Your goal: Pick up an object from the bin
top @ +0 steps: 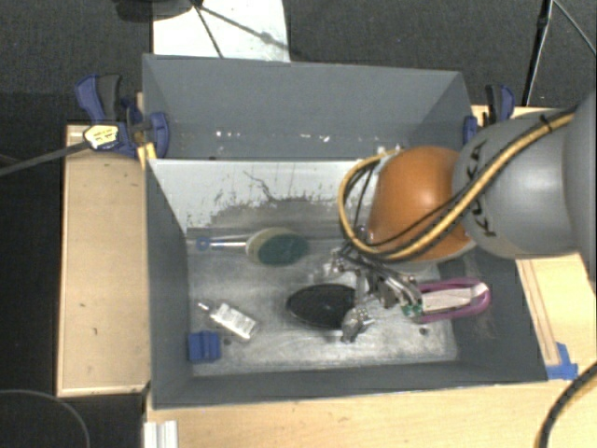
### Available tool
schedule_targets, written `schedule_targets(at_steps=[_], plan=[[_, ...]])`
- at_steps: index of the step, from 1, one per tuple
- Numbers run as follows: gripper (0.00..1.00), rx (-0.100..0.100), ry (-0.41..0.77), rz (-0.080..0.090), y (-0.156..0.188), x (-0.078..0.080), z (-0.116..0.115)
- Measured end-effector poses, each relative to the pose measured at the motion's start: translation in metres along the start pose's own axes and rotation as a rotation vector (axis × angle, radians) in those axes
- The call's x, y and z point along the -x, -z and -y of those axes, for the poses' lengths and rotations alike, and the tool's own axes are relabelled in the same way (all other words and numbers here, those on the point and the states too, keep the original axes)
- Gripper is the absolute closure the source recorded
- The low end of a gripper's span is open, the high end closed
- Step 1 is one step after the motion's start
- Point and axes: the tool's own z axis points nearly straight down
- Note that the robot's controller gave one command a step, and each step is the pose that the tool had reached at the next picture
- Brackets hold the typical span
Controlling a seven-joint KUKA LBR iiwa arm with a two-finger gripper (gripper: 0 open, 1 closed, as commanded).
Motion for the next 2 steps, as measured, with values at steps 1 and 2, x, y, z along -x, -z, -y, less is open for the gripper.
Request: schedule_targets(at_steps=[1,2], plan=[[1.0,-0.001,-0.004,0.007,0.003,0.002,0.001],[1.0,-0.002,0.039,0.013,0.109,0.0,-0.023]])
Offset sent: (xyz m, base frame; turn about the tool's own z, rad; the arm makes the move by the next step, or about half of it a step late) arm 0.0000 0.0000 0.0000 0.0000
